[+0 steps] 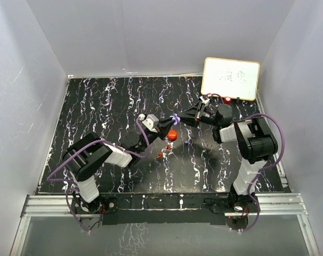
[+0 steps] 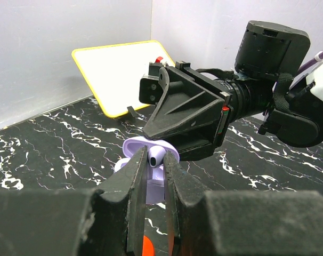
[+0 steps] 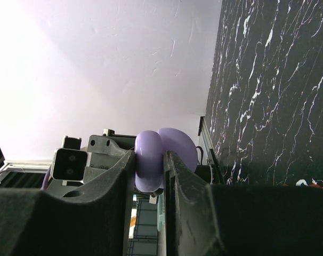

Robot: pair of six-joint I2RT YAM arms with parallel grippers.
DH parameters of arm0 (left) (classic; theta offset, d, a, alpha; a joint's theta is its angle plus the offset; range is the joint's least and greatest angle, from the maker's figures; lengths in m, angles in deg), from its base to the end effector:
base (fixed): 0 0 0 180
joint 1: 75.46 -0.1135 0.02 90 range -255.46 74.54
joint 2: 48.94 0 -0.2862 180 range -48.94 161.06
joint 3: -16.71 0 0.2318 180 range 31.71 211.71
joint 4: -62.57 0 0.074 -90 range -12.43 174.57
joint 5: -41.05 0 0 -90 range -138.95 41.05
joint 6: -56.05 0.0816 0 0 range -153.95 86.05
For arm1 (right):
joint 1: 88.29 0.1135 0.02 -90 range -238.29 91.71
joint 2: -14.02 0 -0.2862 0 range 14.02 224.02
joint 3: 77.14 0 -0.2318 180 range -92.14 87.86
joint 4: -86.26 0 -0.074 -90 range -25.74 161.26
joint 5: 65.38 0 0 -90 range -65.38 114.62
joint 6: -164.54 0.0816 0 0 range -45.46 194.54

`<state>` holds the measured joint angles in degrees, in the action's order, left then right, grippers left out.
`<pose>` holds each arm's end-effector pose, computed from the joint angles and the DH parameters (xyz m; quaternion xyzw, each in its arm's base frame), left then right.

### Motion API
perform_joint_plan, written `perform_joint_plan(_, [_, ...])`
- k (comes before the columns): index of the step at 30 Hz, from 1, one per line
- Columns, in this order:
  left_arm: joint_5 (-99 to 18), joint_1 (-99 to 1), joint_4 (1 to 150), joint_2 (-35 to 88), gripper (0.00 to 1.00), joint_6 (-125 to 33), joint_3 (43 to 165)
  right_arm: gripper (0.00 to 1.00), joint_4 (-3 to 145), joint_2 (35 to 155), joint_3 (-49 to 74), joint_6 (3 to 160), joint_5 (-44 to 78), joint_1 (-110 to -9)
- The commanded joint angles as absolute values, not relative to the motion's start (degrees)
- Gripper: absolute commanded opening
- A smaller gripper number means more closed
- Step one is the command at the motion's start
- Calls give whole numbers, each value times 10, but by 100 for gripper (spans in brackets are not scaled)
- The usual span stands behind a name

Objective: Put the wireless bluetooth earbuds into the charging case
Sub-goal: Place the earbud in the charging case.

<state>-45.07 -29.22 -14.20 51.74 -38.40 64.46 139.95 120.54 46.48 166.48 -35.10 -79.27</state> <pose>0.2415 -0.2602 0.2726 0.2211 0.4995 -0.3752 0.7489 0.3493 0.1268 0.2171 0.1214 0.6853 0.7045 0.1391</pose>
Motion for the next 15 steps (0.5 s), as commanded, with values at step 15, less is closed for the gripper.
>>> perform_joint_plan(15, [-449,-295,-248,491,0,-376,640,0,1492,1220,460,1709,-346,-790])
